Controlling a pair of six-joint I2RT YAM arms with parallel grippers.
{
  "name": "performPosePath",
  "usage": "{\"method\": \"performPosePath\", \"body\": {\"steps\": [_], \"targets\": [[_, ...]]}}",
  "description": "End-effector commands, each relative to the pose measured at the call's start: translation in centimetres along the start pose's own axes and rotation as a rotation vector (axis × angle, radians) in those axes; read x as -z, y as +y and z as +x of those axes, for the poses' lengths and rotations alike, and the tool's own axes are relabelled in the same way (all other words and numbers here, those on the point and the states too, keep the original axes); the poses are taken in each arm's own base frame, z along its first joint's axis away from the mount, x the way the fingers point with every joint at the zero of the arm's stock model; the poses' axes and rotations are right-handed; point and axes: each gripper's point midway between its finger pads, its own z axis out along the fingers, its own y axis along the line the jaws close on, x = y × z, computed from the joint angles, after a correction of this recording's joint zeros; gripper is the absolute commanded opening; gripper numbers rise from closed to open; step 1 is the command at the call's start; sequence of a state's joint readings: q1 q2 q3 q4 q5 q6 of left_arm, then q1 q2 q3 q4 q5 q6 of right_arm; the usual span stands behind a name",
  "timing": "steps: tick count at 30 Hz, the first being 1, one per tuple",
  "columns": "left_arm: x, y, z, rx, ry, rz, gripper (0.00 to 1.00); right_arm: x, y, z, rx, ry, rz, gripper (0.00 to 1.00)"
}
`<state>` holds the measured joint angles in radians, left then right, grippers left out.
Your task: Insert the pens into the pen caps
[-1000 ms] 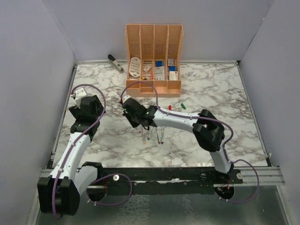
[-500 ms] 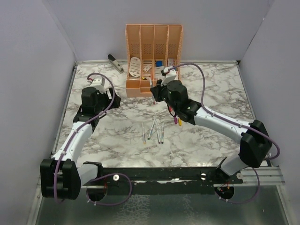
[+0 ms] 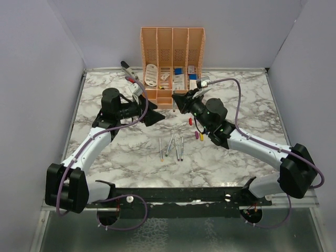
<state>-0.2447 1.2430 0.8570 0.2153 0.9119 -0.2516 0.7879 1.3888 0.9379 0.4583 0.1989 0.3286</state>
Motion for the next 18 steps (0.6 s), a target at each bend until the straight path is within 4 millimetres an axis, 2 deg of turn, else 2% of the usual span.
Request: {"method": "performPosePath", "body": {"steps": [1, 4, 9, 18], "targets": [[0.0, -3.5, -0.8, -0.089, -0.002, 0.204, 0.83, 0.6, 3.2, -3.6, -0.046, -0.111, -0.155, 0.01], [-0.3, -3.7, -1.0, -0.100, -0.002, 0.218, 0.81, 0.4, 4.0, -3.8, -0.075, -0.097, -0.188, 0.01], [-0.9, -3.7, -1.6, -0.085, -0.006, 0.227, 0.74, 0.6, 5.5, -2.5, -0.107, -0.046, -0.270, 0.01], [-1.8, -3.3, -1.5, -0.038, -0.004, 0.213, 0.70, 0.9, 6.7, -1.4, -0.134, -0.003, -0.342, 0.01]]}}
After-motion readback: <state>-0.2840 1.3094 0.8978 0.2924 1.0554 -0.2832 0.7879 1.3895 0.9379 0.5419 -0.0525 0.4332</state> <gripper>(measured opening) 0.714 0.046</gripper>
